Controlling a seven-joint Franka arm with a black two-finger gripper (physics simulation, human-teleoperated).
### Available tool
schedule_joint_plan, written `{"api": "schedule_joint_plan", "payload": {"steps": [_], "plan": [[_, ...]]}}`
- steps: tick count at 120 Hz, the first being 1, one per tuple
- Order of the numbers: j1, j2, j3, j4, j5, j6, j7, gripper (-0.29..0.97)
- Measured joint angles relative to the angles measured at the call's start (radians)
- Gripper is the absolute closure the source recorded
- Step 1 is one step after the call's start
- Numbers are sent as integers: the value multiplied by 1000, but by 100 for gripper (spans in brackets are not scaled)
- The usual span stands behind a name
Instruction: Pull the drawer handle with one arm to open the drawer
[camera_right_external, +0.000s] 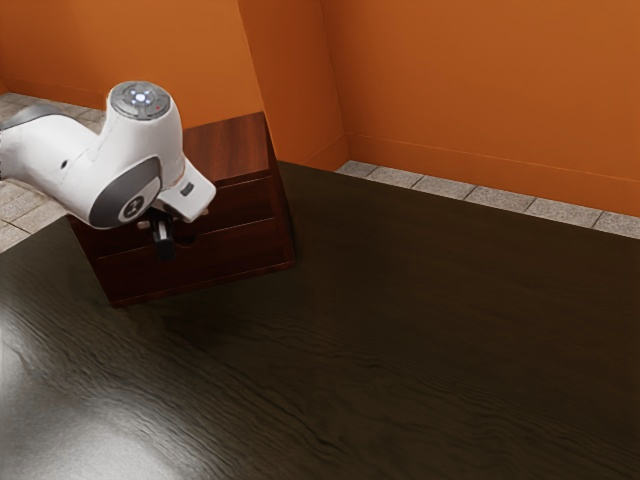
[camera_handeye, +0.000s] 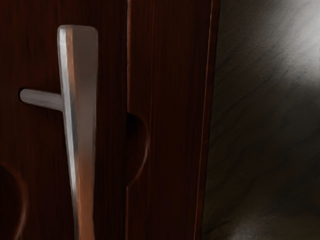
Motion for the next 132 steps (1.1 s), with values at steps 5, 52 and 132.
{"api": "schedule_joint_plan", "payload": {"steps": [5,52,132], "plan": [[4,12,0,1,-2,3,-1,0],[-13,46,-1,-21,-9,83,-13,0],[-17,-82,3,-182,4,178,-41,1]]}}
